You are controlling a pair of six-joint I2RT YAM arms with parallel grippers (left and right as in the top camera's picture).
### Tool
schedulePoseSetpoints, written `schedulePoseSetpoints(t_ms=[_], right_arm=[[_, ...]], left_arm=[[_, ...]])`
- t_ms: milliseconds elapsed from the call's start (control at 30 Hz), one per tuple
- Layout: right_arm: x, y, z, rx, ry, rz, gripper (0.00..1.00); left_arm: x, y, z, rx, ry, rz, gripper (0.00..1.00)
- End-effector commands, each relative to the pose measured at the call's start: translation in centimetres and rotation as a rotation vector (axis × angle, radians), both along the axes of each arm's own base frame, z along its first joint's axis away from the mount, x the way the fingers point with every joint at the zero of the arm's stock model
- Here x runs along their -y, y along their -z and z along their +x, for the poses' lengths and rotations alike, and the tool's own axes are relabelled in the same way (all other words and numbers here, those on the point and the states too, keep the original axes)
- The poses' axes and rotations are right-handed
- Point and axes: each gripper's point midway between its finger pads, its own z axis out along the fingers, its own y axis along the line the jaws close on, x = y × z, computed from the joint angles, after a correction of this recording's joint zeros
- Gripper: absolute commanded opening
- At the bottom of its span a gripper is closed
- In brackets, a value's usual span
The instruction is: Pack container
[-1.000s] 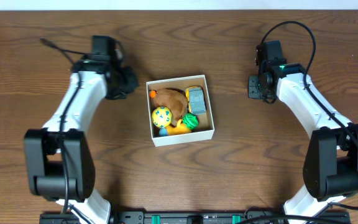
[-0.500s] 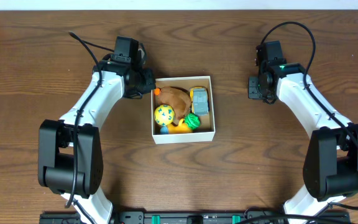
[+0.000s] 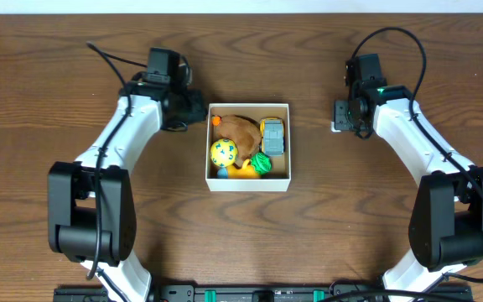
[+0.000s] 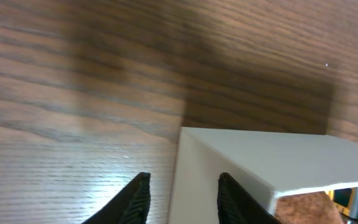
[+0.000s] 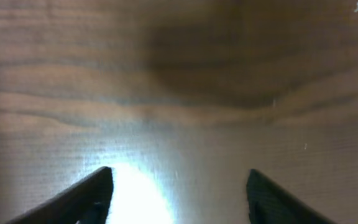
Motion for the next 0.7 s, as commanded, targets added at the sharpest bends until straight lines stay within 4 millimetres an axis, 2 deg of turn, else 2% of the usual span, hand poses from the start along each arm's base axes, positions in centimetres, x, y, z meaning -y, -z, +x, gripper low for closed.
schedulePoseSetpoints(t_ms=[0,33,67,133,167,300,400,533,667], right_arm=[[0.1,-1.6,2.1,0.092,0.01,0.002,0.84],[0.0,-1.9,2.8,0.126,0.01,0.007,0.99],[-0.1,-2.4,3.6,0.161,0.011,0.012,0.99],[-0.2,-3.3,5.0,0.232,0.014,0.015,0.99],[-0.3,-3.7,5.6,0.262,0.011,0.017,0.99],[-0.5,-5.8,8.2,0.397,0.013,0.031,0.99],[-0.8,-7.3,9.4,0.473,0.013,0.044,0.99],[-0.3,-9.2,9.9,0.534,0.022,0.036,0.99],[1.0,-11.7,9.4,0.586,0.09,-0.003,0.99]], left_arm=[[-2.2,-1.8,0.9,0.057,-0.019,0.011,0.55],[-2.9,-2.1,1.1,0.069,-0.037,0.021,0.62],[-3.8,-2.4,1.3,0.08,-0.058,0.036,0.65],[-5.3,-3.0,1.7,0.102,-0.094,0.06,0.84],[-6.1,-3.3,2.0,0.117,-0.113,0.071,0.98],[-9.0,-3.6,2.5,0.138,-0.183,0.118,0.98],[-10.3,-3.6,2.6,0.137,-0.213,0.12,0.98],[-12.4,-3.8,2.7,0.144,-0.261,0.135,0.98],[-16.7,-3.8,1.2,0.108,-0.371,0.372,0.98]])
